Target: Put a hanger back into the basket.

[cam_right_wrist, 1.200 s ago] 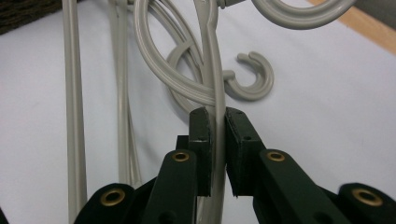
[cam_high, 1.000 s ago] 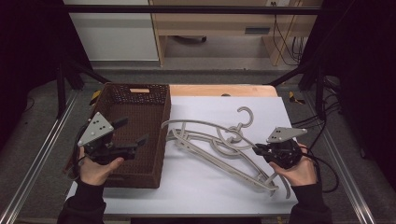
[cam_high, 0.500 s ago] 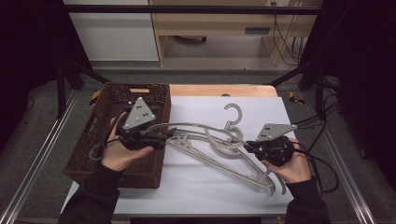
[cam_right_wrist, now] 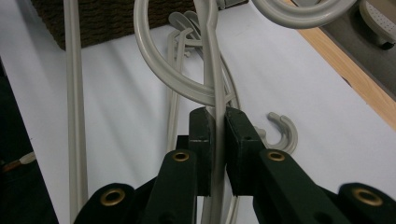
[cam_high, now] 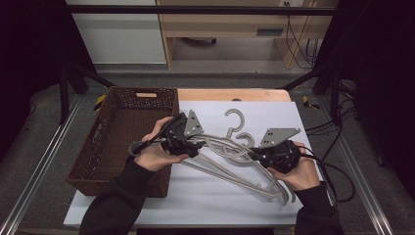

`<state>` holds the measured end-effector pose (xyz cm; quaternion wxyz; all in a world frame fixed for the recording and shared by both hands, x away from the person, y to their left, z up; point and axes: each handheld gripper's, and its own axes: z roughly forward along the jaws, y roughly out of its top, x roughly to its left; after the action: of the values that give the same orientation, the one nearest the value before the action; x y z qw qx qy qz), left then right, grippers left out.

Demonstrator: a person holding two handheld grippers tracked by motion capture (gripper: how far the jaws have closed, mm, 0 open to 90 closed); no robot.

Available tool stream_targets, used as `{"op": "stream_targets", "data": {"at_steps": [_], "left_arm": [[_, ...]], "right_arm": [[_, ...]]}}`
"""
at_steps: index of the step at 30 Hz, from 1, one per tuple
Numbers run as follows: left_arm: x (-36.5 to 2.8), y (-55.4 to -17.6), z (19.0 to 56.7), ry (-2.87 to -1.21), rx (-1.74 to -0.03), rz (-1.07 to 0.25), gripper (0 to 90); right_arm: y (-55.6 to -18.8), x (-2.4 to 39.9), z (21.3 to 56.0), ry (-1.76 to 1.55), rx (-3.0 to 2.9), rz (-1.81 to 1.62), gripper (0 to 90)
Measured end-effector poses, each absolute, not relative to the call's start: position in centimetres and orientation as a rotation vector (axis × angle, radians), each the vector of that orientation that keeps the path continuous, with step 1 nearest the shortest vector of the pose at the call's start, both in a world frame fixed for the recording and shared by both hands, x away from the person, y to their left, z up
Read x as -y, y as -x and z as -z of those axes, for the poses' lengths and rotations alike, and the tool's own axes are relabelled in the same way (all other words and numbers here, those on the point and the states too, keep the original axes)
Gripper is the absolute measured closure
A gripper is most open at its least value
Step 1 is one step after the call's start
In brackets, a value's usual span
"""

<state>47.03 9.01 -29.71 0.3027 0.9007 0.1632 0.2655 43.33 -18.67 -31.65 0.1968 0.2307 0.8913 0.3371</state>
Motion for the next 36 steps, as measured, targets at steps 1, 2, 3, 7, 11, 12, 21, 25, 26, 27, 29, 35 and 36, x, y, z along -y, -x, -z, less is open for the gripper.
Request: {"op": "stream_targets", "data": {"at_steps": [1, 2, 3, 7, 11, 12, 21, 25, 26, 27, 29, 35, 36], "left_arm": [[-8.8, -47.1, 29.9, -2.399, -0.431, -0.708, 38.4], [-8.8, -47.2, 29.9, -2.425, -0.418, -0.711, 40.4], [-8.7, -47.2, 30.0, -2.433, -0.416, -0.706, 42.3], [-8.7, -47.5, 30.3, -2.453, -0.402, -0.685, 51.3], [-8.7, -47.6, 30.5, -2.474, -0.376, -0.672, 59.5], [-8.8, -47.6, 30.5, -2.479, -0.375, -0.675, 62.0], [-9.0, -47.4, 30.6, -2.532, -0.3, -0.681, 70.5], [-8.9, -47.2, 30.6, -2.567, -0.254, -0.687, 73.1], [-8.8, -47.2, 30.6, -2.576, -0.246, -0.684, 73.8], [-8.8, -47.1, 30.7, -2.573, -0.235, -0.681, 74.6], [-8.8, -47.0, 30.7, -2.589, -0.217, -0.663, 75.9], [-8.7, -46.5, 30.8, -2.617, -0.175, -0.628, 79.4], [-8.7, -46.4, 30.7, -2.622, -0.159, -0.621, 80.1]], "right_arm": [[-43.3, 18.7, 31.7, -0.646, -2.496, -0.944, 82.0], [-43.3, 18.6, 31.6, -0.648, -2.491, -0.941, 82.0], [-43.2, 18.6, 31.6, -0.654, -2.488, -0.938, 82.0], [-43.1, 18.4, 31.4, -0.631, -2.5, -0.953, 82.0], [-43.1, 18.3, 31.4, -0.611, -2.51, -0.957, 82.0], [-43.1, 18.3, 31.4, -0.607, -2.513, -0.954, 82.0], [-43.1, 18.2, 31.5, -0.592, -2.529, -0.948, 81.8], [-43.4, 18.2, 31.6, -0.582, -2.531, -0.93, 81.4], [-43.4, 18.2, 31.7, -0.581, -2.53, -0.926, 81.0], [-43.5, 18.2, 31.7, -0.577, -2.527, -0.919, 80.5], [-43.7, 18.2, 31.8, -0.577, -2.517, -0.898, 79.4], [-43.9, 18.4, 31.9, -0.585, -2.504, -0.894, 77.3], [-43.9, 18.4, 31.9, -0.587, -2.492, -0.898, 76.8]]}}
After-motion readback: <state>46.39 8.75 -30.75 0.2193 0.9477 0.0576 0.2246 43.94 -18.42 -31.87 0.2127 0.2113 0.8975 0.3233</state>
